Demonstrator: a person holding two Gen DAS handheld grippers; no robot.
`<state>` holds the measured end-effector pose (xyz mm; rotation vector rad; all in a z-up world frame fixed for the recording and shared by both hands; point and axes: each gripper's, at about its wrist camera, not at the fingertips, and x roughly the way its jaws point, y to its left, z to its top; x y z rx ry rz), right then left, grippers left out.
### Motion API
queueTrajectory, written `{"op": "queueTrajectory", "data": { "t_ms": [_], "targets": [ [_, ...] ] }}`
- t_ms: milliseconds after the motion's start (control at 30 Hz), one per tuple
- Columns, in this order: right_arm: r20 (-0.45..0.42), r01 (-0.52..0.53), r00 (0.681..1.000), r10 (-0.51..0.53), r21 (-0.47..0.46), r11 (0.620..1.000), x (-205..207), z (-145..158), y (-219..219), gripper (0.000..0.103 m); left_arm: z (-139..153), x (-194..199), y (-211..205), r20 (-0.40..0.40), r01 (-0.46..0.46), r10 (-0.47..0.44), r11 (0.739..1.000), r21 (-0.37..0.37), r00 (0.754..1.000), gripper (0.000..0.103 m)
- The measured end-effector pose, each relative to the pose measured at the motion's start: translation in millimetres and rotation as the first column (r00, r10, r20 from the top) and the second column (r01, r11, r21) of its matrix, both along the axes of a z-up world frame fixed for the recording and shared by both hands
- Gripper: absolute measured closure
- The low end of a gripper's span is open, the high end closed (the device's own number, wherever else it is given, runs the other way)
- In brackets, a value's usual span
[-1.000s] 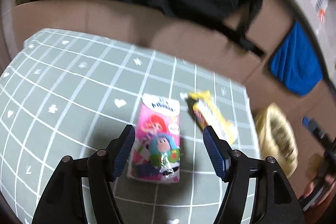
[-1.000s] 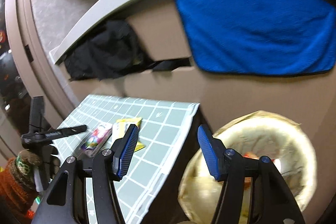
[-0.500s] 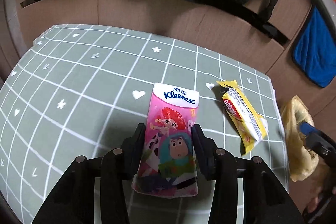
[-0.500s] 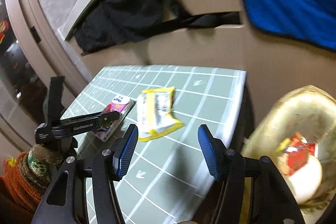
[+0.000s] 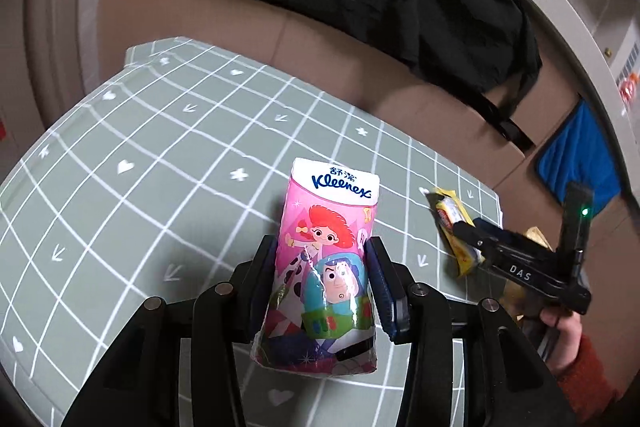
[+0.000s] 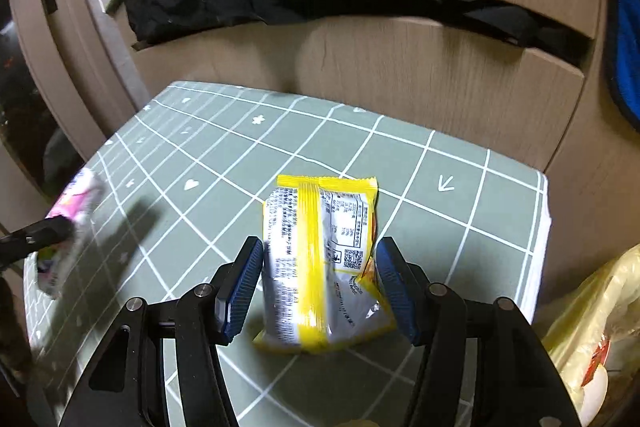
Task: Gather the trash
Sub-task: 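Grasp the pink Kleenex pack with the left gripper while the right gripper grasps the yellow-white snack packet, then lift and carry the Kleenex pack and snack packet over the yellow-lined bin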
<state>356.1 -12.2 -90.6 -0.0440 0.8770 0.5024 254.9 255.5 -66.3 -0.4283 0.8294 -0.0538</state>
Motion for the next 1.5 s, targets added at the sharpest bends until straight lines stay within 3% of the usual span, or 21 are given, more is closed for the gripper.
{"op": "queueTrajectory", "data": {
  "t_ms": [100,300,467,600,667,733,800,967,1133,1500],
  "targets": [
    [-0.037,0.003,0.999,-0.003,0.003,1.000,5,-10,3,0.047,-7,0,10,-0.011,-0.016,0.016,1.000,-0.022,1.000,0.057],
    [-0.035,-0.008,0.999,0.008,-0.001,1.000,4,-12,8,0.038,-16,2,15,-0.021,-0.029,0.028,0.998,-0.049,0.999,0.057],
    [-0.049,-0.005,0.999,0.006,0.020,1.000,5,-12,5,0.037,-18,5,15,-0.023,-0.025,0.023,0.998,-0.062,0.999,0.057],
    [-0.048,-0.044,0.998,0.042,-0.040,0.998,6,-12,12,0.037,-19,5,11,-0.030,-0.020,0.018,0.997,-0.069,0.999,0.057],
    [-0.041,-0.043,0.998,0.040,-0.061,0.997,4,-12,14,0.042,-19,4,8,-0.028,-0.015,0.013,0.997,-0.070,1.000,0.057],
    [-0.039,-0.052,0.998,0.050,-0.053,0.997,1,-10,14,0.061,-17,2,4,-0.024,-0.011,0.010,0.998,-0.067,1.000,0.057],
    [-0.045,-0.072,0.996,0.071,-0.013,0.997,-3,-5,11,0.062,-15,0,-1,-0.019,-0.007,0.006,0.998,-0.061,1.000,0.057],
    [0.063,-0.077,0.995,0.079,-0.022,0.997,-28,24,2,0.067,-1,-5,-16,0.017,0.010,-0.009,0.999,-0.042,1.000,0.057],
    [0.112,-0.072,0.991,0.070,0.014,0.997,-50,55,-15,0.068,20,-13,-37,0.068,0.034,-0.034,0.999,-0.001,0.997,0.057],
    [0.167,-0.053,0.985,0.044,0.052,0.997,-91,79,-44,0.068,46,-34,-69,0.120,0.073,-0.077,0.997,0.039,0.990,0.057]
  ]
}}
